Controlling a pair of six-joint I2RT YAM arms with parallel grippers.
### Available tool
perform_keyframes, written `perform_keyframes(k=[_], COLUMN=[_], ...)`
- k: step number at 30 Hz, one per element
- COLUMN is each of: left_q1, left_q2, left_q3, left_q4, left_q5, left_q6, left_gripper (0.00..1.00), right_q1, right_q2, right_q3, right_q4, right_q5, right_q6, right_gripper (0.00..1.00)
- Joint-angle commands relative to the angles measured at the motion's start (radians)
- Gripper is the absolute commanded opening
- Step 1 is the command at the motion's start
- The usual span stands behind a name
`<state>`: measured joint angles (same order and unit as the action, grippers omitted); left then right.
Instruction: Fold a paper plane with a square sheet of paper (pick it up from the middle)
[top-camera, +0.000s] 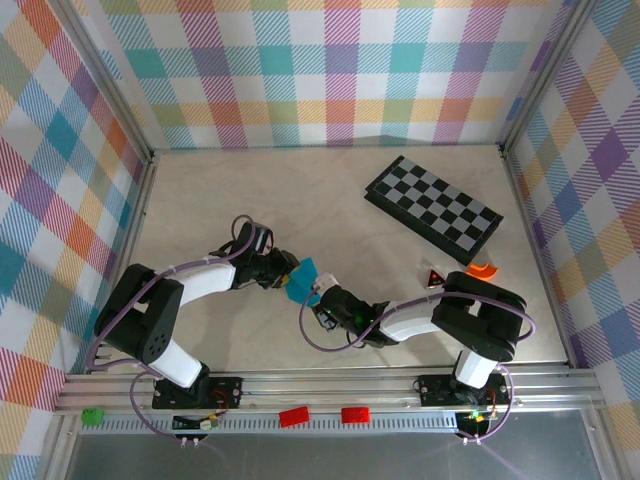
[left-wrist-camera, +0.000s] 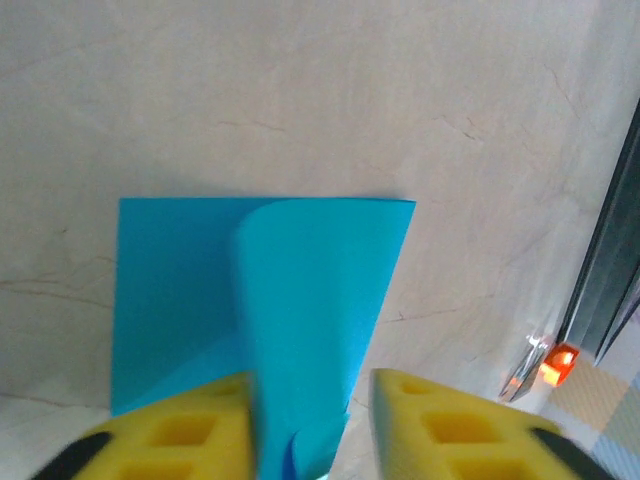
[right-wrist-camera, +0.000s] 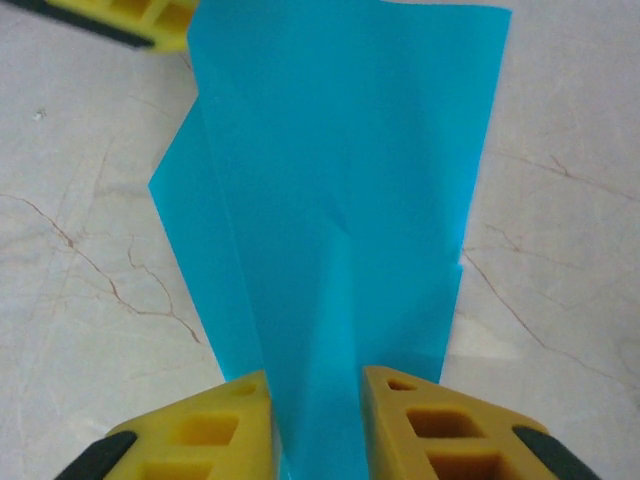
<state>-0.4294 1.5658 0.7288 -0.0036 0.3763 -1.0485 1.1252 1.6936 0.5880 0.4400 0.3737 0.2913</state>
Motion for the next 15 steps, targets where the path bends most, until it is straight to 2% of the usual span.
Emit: perform_keyframes(k=[1, 3, 6, 9, 15], left_q1=[0.004, 0.004, 0.004, 0.004, 0.002], left_q2=[0.013, 0.016, 0.016, 0.007, -0.035], left_q3=[0.03, 0.035, 0.037, 0.035, 0.003], left_q4=[-0.013, -0.021, -0.029, -0.033, 0.006], left_q5=[0.009, 0.009, 0.01, 0.01, 0.016], left_q6=[0.041, 0.053, 0.067, 0.064, 0.012], left_gripper=[0.23, 0.12, 0.03, 0.0, 0.0], right_q1=[-0.004, -0.004, -0.004, -0.004, 0.01], right_q2=[-0.026, -0.035, -0.048, -0.068, -0.136], right_q3=[-0.021, -0.029, -0.038, -0.035, -0.06], right_q4=[0.028, 0.033, 0.039, 0.004, -0.063], right_q5=[-0.022, -0.017, -0.015, 0.004, 0.029], right_q6=[-0.046, -0.072, -0.118, -0.158, -0.234], right_gripper=[0.3, 0.31, 0.33, 0.36, 0.42])
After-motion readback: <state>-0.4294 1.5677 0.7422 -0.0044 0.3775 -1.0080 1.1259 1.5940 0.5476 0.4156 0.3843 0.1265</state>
